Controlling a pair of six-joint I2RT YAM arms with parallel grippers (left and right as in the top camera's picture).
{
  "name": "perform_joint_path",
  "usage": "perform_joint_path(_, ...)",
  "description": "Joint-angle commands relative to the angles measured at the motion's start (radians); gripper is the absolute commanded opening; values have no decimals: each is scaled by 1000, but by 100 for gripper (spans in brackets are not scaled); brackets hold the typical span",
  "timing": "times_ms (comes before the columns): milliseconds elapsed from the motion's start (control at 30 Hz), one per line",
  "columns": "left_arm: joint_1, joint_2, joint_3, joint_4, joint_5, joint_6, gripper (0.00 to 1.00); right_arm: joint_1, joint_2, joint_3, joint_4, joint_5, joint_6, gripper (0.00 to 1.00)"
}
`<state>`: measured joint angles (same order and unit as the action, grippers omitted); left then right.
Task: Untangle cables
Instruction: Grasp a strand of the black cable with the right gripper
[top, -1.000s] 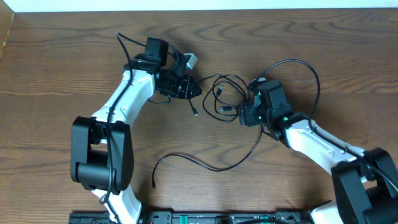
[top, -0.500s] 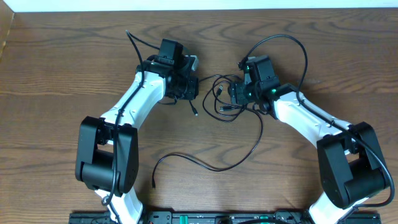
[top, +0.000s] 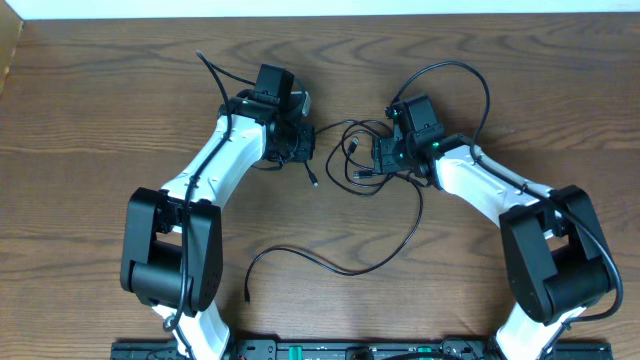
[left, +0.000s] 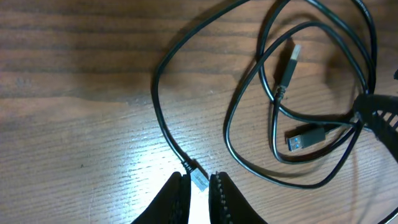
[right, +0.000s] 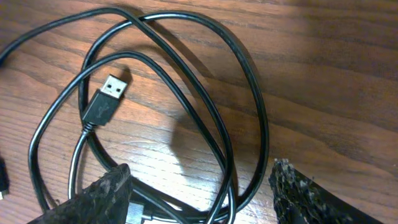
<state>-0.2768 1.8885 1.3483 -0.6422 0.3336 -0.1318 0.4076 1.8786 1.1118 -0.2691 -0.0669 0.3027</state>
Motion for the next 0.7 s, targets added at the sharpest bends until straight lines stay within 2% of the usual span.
perform_joint_path(0, 2, -28, -8, -15, -12, -8, 16, 0, 22, 15, -5, 16, 16, 60)
perform_joint_path(200, 2, -28, -8, -29, -9, -8, 16, 0, 24, 14, -21, 23, 15, 44)
perform_joint_path(533, 2, -28, -8, -46, -10, -7, 16, 16, 72, 14, -37, 43, 26, 39)
perform_joint_path(567, 2, -28, -8, -47, -10, -4, 16, 18, 82, 14, -37, 46, 27, 35)
perform_joint_path(633, 2, -28, -8, -47, -9, -4, 16, 20, 92, 14, -38, 46, 31, 20)
perform_joint_path(667, 2, -28, -8, -50, -10, -4, 16, 21, 97, 14, -38, 46, 35, 1)
